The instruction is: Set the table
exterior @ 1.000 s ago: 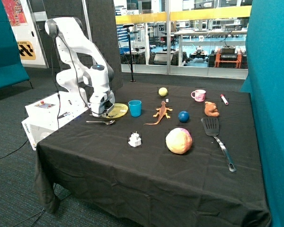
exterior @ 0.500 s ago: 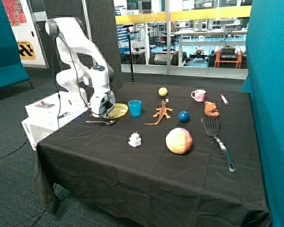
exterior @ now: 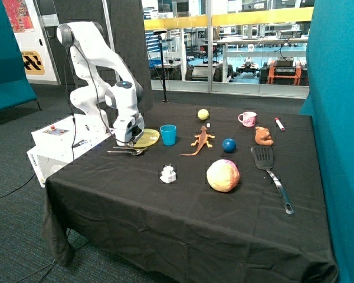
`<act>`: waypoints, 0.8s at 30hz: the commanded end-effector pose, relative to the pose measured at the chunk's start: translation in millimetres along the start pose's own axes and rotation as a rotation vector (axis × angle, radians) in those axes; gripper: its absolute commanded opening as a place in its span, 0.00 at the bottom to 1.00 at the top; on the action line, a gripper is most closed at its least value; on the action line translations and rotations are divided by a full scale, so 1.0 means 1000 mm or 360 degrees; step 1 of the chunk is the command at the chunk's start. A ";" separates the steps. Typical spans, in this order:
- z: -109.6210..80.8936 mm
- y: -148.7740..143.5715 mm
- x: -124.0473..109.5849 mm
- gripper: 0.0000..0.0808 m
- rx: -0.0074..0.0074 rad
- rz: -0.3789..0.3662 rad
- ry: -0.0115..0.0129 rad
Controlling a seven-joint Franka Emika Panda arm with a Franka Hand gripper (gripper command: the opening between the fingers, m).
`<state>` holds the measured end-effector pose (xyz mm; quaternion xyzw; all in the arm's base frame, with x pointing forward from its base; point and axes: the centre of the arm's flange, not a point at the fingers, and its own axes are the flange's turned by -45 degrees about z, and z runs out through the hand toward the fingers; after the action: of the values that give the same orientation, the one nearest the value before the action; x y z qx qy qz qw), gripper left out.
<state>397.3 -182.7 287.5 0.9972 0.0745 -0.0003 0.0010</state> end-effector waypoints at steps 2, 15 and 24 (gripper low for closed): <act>-0.002 -0.001 0.001 0.77 0.00031 -0.0005 0.00011; -0.023 -0.008 0.008 0.70 0.00030 -0.0031 0.00011; -0.038 -0.028 0.012 0.65 0.00030 -0.0099 0.00012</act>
<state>404.0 -170.9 310.1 0.9960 0.0891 0.0002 -0.0032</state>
